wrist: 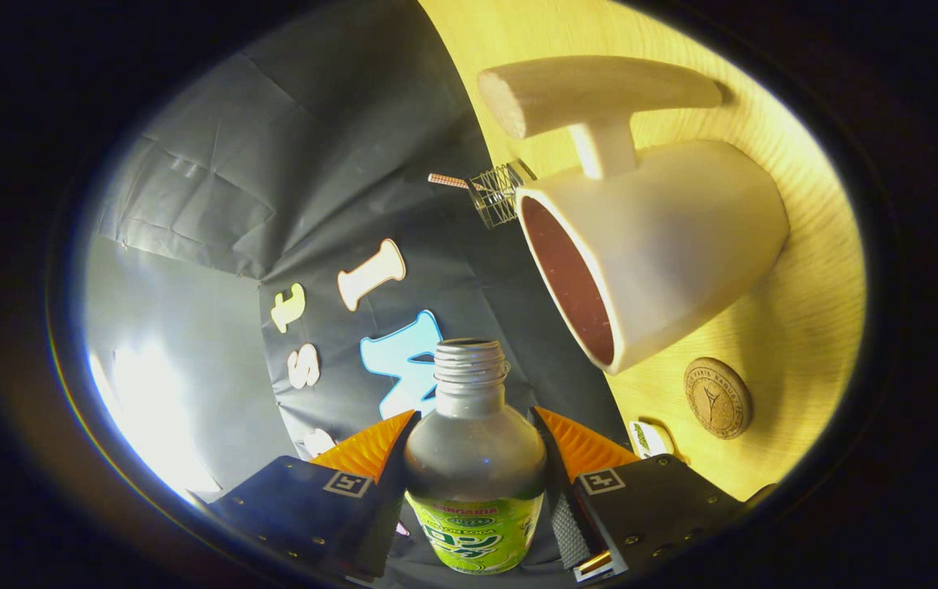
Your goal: Take the bottle from table, then pour the juice into the cup, finally place the bottle on the coaster
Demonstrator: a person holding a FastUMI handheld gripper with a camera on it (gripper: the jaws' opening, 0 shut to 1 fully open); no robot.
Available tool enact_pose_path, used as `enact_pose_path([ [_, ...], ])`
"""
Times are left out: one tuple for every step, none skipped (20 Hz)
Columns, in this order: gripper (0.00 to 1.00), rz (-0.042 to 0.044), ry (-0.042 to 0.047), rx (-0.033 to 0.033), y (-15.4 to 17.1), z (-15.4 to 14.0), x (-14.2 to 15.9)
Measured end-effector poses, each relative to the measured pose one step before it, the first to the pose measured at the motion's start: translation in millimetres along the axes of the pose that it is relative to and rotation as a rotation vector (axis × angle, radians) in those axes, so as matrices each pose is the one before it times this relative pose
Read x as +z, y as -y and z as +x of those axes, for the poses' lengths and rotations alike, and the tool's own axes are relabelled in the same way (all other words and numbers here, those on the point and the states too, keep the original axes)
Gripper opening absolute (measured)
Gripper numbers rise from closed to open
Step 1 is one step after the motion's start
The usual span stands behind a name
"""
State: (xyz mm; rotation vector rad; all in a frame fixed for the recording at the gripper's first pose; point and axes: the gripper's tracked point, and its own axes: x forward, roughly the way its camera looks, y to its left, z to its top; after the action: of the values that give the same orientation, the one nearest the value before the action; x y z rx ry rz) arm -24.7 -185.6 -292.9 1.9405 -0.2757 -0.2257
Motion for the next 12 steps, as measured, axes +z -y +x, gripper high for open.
enact_pose_path([
  [0.76, -0.00864, -0.00362, -0.00094, 0.73, -0.89, 0.86],
  [0.76, -0.01124, -0.00400, -0.00095, 0.28, -0.48, -0.37],
  [0.76, -0.01393, -0.00517, -0.00410, 1.22, 0.93, -0.82],
  [0.76, -0.01702, -0.00667, -0.00307, 1.47, 0.51, -0.18],
  [0.76, -0.01467, -0.00463, -0.00277, 1.37, 1.17, 1.17],
  [0.76, -0.01404, -0.00455, -0.00156, 0.06, 1.06, 0.66],
  [0.76, -0.01491, -0.00208, -0.00120, 0.35, 0.38, 0.69],
  [0.76, -0.01351, -0.00145, -0.00182, 0.40, -0.88, 0.85],
  [0.76, -0.01225, 0.00141, -0.00072, 0.73, 0.20, 1.82],
  [0.76, -0.01312, -0.00068, -0.00202, 1.34, -1.24, 0.61],
  [0.76, -0.00873, -0.00164, -0.00292, 1.44, 1.22, 1.42],
  [0.76, -0.00337, 0.00024, 0.00292, -1.41, 0.11, 1.17],
])
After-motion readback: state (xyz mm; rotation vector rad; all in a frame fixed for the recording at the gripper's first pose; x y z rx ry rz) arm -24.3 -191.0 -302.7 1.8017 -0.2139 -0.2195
